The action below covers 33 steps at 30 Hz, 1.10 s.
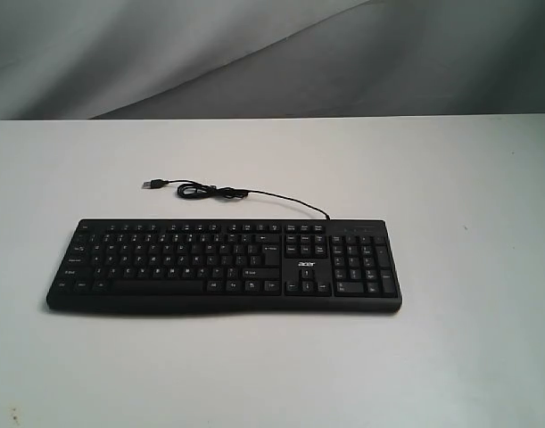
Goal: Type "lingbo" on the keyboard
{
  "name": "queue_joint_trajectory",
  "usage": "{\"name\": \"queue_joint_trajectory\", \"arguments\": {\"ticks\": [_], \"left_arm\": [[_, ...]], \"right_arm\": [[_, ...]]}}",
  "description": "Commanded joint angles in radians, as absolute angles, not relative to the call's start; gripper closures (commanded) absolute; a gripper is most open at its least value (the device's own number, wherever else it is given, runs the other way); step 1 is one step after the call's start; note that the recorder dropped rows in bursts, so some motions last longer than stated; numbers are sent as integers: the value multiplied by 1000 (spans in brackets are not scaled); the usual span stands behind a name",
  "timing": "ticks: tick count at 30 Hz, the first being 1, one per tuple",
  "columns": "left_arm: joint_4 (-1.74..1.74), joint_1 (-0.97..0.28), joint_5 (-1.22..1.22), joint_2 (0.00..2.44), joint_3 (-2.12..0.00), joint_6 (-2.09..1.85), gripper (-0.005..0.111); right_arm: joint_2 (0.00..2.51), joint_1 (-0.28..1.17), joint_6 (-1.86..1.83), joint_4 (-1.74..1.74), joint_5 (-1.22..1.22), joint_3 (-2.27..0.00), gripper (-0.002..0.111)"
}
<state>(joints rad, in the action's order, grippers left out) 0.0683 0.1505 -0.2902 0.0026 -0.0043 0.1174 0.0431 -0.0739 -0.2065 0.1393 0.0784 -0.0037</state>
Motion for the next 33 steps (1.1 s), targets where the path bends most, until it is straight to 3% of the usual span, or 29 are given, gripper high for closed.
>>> {"name": "queue_joint_trajectory", "arguments": {"ticks": [1,19,33], "left_arm": [[60,152,-286,0,0,121,106],[60,152,-286,0,0,121,106],[60,152,-286,0,0,121,106]], "right_arm": [[40,-80,-204,141,-43,0,108],[40,-80,-58,145,-277,0,108],[80,-80,-104,139,135,-347,108]]}}
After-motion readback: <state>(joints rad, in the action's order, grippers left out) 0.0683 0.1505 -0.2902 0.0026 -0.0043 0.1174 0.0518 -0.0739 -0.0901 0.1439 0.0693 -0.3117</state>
